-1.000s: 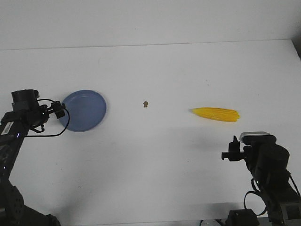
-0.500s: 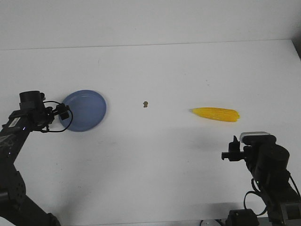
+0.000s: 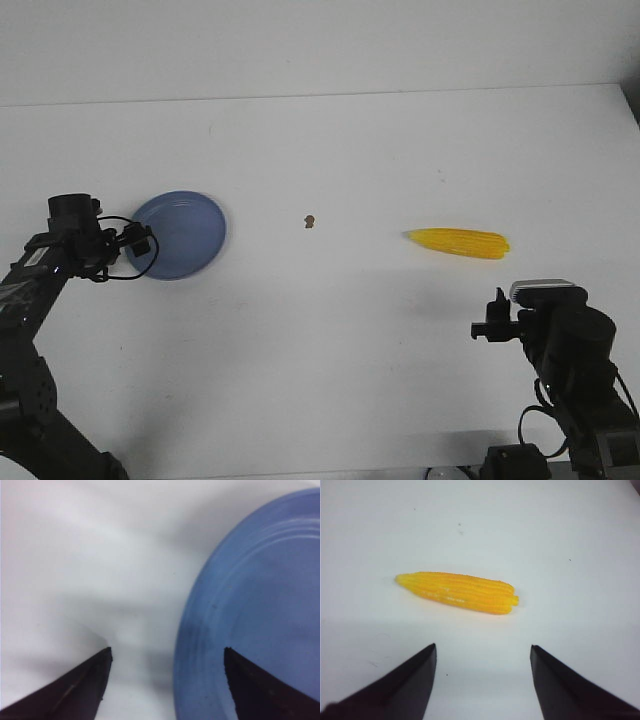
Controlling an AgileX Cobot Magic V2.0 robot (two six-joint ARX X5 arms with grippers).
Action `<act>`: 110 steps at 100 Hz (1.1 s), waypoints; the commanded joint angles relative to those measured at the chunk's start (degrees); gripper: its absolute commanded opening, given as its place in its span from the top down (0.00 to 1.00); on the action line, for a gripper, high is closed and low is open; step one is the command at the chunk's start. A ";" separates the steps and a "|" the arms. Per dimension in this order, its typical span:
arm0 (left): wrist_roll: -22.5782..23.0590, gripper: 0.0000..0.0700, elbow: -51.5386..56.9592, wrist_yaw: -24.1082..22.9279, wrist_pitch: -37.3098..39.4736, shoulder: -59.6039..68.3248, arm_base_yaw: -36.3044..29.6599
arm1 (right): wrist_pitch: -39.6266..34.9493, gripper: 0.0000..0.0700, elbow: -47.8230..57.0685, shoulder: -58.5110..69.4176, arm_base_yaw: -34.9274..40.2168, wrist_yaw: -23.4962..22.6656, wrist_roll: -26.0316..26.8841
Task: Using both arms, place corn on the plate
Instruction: 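Lower the open left gripper onto the rim of the blue plate, then push the blue plate with the left gripper toward the table center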
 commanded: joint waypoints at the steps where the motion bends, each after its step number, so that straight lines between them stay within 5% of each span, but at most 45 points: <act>1: -0.15 0.54 0.83 0.20 -0.55 2.19 -0.02 | 0.70 0.44 0.90 0.17 0.00 0.09 0.22; 19: -0.07 1.00 0.83 0.33 -1.11 2.16 -0.02 | 0.70 0.44 0.90 0.17 0.00 0.09 0.22; 59: 1.07 0.99 0.83 15.15 -3.98 -2.99 -0.20 | 0.70 0.44 0.90 0.17 -0.02 0.17 0.22; 74: 1.86 0.99 0.81 16.96 -6.91 -8.44 -2.08 | 0.74 0.44 0.90 0.20 -0.02 0.17 0.22; 110: 2.45 0.99 -4.00 26.56 -7.08 -13.81 -14.78 | 1.51 0.44 0.90 0.20 0.00 0.17 0.24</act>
